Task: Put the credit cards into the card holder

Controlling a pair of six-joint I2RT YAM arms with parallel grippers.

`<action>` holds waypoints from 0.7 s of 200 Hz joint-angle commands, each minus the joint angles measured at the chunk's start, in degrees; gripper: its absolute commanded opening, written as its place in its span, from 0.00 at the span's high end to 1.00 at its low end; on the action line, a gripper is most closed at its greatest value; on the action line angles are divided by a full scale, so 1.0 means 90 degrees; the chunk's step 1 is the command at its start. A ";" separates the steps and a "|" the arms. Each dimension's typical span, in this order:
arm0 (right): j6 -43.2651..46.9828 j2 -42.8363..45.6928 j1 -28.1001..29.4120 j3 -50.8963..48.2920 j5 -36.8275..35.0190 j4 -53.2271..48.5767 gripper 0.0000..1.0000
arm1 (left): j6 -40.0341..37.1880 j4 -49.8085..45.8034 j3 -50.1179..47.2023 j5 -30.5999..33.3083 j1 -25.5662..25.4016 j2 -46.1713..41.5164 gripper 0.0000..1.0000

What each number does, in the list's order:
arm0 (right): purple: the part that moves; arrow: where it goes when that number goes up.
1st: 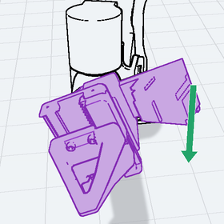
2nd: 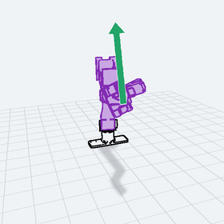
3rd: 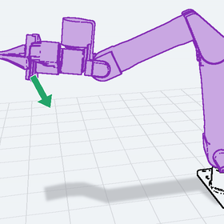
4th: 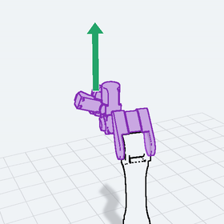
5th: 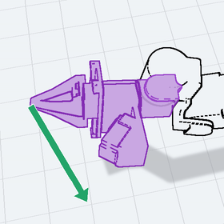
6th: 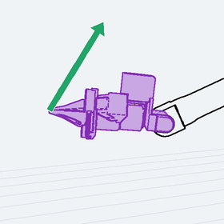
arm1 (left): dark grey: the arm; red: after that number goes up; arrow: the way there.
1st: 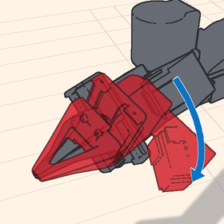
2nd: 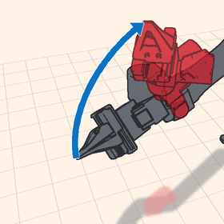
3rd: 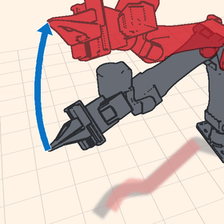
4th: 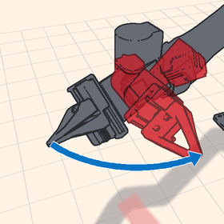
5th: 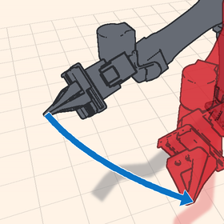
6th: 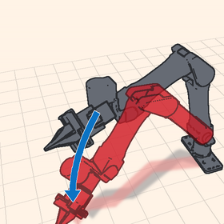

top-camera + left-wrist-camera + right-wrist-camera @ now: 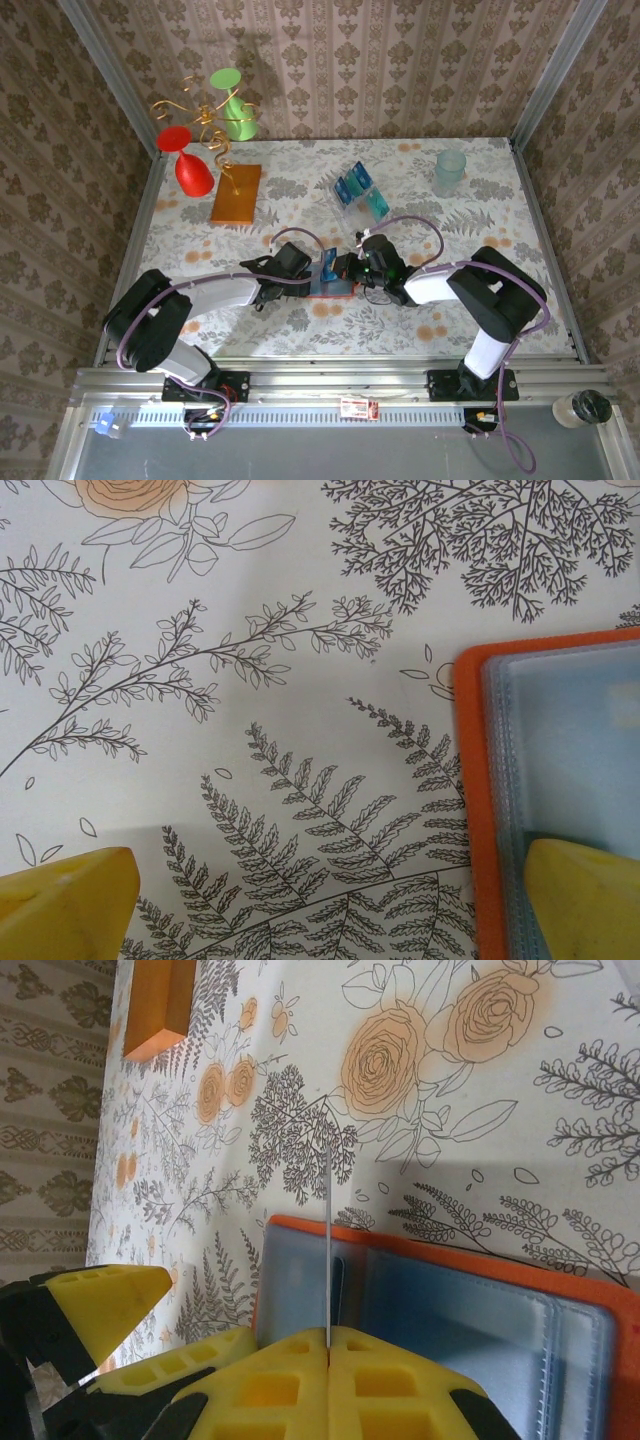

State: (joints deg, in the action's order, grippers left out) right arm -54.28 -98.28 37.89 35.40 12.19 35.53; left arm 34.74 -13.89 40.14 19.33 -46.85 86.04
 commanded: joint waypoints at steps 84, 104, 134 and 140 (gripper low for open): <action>-0.0188 -0.0102 0.0115 -0.0465 -0.0335 0.0660 1.00 | 0.0075 -0.0136 -0.0075 -0.0008 -0.0033 0.0034 0.00; -0.0189 -0.0080 0.0111 -0.0566 -0.0393 0.0764 1.00 | 0.0075 -0.0129 -0.0085 -0.0009 -0.0034 0.0042 0.00; -0.0189 -0.0081 0.0126 -0.0608 -0.0407 0.0803 1.00 | 0.0075 -0.0116 -0.0085 -0.0019 -0.0029 0.0043 0.00; -0.0188 -0.0085 0.0121 -0.0610 -0.0408 0.0808 1.00 | 0.0075 -0.0117 -0.0087 -0.0019 -0.0038 0.0047 0.00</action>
State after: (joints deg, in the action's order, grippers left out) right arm -55.81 -98.56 38.59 30.76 10.90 42.11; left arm 34.76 -13.89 40.14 19.33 -46.85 86.04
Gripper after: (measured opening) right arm 0.044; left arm 0.999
